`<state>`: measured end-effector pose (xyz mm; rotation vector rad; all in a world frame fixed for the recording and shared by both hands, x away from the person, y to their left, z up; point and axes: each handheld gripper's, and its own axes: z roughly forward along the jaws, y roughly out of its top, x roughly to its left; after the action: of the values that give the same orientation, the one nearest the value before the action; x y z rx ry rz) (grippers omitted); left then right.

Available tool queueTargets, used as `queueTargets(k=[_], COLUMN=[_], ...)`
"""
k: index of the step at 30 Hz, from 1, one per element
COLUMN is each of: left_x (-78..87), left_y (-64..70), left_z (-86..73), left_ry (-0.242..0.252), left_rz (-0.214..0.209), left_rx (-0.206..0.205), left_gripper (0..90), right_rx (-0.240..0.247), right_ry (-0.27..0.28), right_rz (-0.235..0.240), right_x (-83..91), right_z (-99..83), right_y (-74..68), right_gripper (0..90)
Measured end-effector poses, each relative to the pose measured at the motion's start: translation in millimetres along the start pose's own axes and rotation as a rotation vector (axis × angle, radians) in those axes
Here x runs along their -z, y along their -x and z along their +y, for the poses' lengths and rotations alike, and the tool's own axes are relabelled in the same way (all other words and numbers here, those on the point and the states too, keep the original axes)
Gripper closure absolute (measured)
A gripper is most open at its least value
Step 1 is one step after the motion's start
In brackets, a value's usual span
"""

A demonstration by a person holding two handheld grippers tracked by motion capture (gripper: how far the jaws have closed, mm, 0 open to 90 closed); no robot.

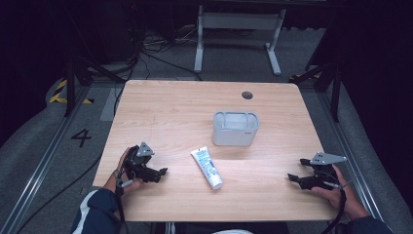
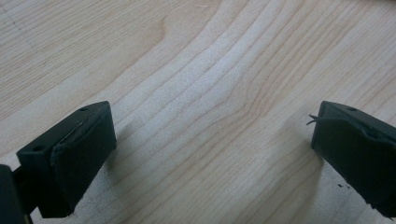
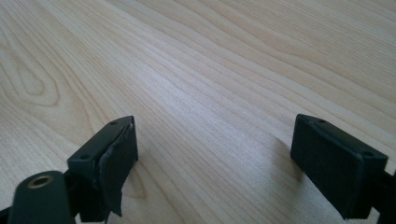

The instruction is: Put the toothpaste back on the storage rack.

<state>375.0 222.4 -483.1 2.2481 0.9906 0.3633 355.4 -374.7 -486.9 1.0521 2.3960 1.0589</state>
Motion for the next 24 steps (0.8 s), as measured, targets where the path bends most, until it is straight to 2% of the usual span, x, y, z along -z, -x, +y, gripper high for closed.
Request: queueTargets(k=[4, 17, 24], left_x=[1.1, 1.7, 2.5], left_y=[-2.6, -3.2, -3.9], left_z=[-1.5, -2.6, -3.7], left_ry=[0.001, 0.004, 0.006], left_rz=[-0.015, -0.019, -0.019], left_rx=[-0.022, -0.017, -0.016], left_gripper=[0.3, 0.5, 0.6], right_rx=[-0.004, -0.005, -0.010], right_ry=[-0.001, -0.007, -0.039], right_rz=[-0.009, -0.011, -0.023], right_x=[-0.5, -0.9, -0.9], right_z=[0.7, 1.8, 5.7], right_y=[-0.1, -0.5, -1.5], right_gripper=[14.9, 15.0, 14.8])
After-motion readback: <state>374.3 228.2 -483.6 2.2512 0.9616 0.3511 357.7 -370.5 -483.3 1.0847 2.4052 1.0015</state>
